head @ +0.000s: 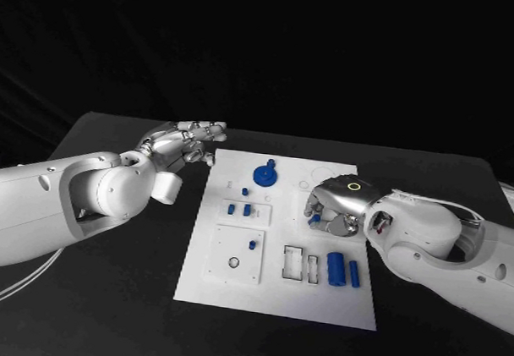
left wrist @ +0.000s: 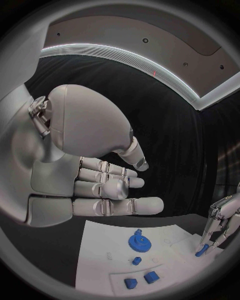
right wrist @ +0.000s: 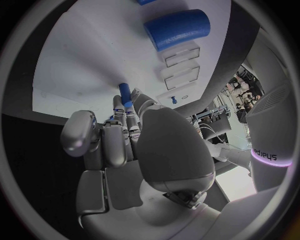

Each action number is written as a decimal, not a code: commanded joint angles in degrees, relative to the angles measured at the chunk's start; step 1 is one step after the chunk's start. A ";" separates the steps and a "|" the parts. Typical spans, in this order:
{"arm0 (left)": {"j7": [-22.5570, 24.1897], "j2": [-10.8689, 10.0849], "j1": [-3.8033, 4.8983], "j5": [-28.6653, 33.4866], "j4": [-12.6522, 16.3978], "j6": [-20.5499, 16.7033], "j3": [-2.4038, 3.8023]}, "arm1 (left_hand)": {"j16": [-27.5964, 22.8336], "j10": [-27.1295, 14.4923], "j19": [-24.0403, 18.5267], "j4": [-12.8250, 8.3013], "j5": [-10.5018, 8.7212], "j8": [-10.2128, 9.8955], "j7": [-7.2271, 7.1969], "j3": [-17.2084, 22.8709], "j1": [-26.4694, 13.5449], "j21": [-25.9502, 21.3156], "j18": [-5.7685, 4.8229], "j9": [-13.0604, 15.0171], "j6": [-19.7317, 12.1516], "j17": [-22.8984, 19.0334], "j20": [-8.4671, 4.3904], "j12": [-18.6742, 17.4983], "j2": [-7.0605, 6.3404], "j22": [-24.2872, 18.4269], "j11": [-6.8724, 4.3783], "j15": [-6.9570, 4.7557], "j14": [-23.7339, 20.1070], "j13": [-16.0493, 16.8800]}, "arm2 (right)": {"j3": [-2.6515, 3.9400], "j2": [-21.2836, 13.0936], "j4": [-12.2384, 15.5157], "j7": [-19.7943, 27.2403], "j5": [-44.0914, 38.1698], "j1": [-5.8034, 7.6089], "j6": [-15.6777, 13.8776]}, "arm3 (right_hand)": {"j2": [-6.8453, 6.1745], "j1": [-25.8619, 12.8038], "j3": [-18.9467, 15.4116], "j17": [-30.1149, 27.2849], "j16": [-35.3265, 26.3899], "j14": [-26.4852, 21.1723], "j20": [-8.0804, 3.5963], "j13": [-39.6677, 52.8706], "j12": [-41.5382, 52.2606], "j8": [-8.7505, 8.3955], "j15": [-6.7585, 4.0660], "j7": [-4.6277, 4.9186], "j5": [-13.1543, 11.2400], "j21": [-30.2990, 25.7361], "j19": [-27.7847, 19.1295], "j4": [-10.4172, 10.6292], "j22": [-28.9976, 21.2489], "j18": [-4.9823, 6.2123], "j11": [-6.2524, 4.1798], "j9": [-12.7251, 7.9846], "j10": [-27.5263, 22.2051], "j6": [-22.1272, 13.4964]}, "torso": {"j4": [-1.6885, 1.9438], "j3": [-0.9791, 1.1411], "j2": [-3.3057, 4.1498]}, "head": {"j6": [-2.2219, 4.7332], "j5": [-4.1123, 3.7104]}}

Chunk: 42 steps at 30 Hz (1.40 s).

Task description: Assemble the parts on the task board

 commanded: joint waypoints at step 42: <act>0.01 0.19 -0.05 -0.22 -0.21 1.02 -0.01 | -0.17 -0.61 -0.22 -0.10 -0.22 0.35 -0.01 -0.43 0.40 -0.29 0.53 -0.04 -0.58 -0.14 0.21 0.59 0.35 -0.10 0.09 0.03 -0.29 0.14 | -0.10 -0.05 1.08 0.79 -2.61 -0.22 -2.77 | 0.91 4.09 7.27 1.50 1.21 2.94 -1.23 0.85 -0.84 1.05 -1.24 0.10 -0.16 1.73 0.82 -3.92 2.34 -0.48 -0.93 0.78 5.49 3.81 | -0.02 0.02 0.02 | -0.16 -0.08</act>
